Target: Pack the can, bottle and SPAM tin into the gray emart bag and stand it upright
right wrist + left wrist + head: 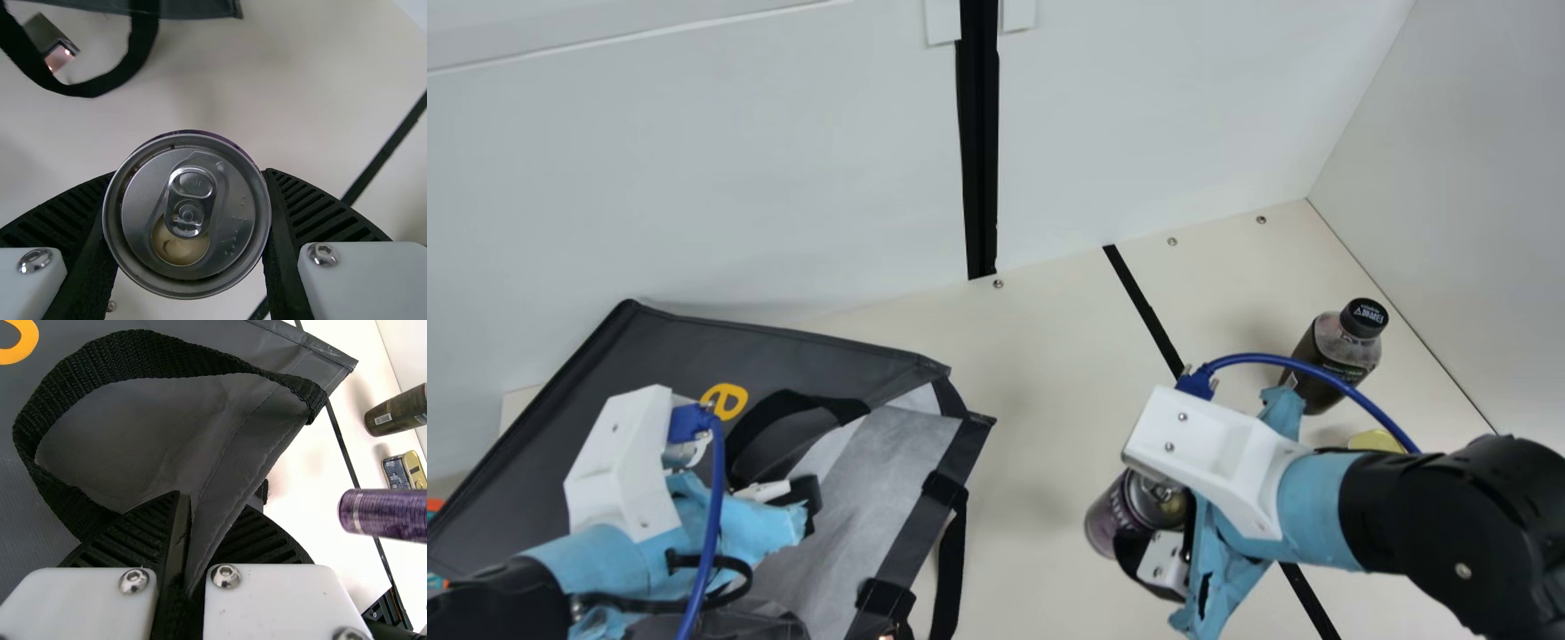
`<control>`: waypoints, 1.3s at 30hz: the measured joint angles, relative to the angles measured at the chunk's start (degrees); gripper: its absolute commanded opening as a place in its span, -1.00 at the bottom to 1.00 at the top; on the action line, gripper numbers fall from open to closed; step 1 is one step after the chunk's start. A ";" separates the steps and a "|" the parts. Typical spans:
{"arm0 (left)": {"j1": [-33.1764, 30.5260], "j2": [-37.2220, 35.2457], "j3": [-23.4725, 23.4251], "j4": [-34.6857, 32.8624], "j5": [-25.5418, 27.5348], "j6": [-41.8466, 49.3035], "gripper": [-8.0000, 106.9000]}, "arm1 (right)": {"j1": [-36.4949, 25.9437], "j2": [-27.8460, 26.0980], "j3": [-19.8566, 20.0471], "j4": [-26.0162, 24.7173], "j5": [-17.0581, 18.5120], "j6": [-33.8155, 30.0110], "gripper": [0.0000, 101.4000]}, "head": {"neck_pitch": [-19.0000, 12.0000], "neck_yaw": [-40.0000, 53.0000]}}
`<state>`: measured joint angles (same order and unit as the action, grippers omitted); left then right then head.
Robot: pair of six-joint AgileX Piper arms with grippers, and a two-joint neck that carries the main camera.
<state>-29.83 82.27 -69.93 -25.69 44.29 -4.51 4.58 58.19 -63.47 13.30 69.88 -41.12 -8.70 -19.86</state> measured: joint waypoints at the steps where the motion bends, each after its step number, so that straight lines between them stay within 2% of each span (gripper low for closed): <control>1: 0.00 0.00 0.00 0.00 0.00 0.00 -1.00 | 0.52 -0.28 0.07 0.59 0.01 0.07 -1.00 | 0.00 -0.09; 9: 0.00 0.00 0.00 0.00 0.00 0.00 -1.00 | 1.95 -2.09 0.56 4.89 0.08 0.47 -1.00 | 0.00 -0.09; 15: 0.00 0.00 0.00 0.00 0.00 0.00 -1.00 | 0.07 -3.42 0.66 9.73 0.08 -1.78 -1.00 | 0.00 -0.09; 21: 0.00 0.00 0.00 0.00 0.00 0.00 -1.00 | -3.80 -4.01 0.95 16.22 0.03 -6.05 -1.00 | 0.00 0.00; 32: 0.00 0.00 0.00 0.00 0.00 0.00 -1.00 | -10.82 -2.62 4.01 28.01 -0.18 -16.24 -1.00 | 0.00 -0.09; 39: 0.00 0.00 0.00 0.00 0.00 0.00 -1.00 | -9.87 -1.10 6.67 33.30 -3.55 -20.06 -1.00 | 0.09 0.00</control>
<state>-29.83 82.27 -69.93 -25.69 44.29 -4.51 -5.29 57.09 -56.79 46.60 66.33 -61.18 -8.61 -19.86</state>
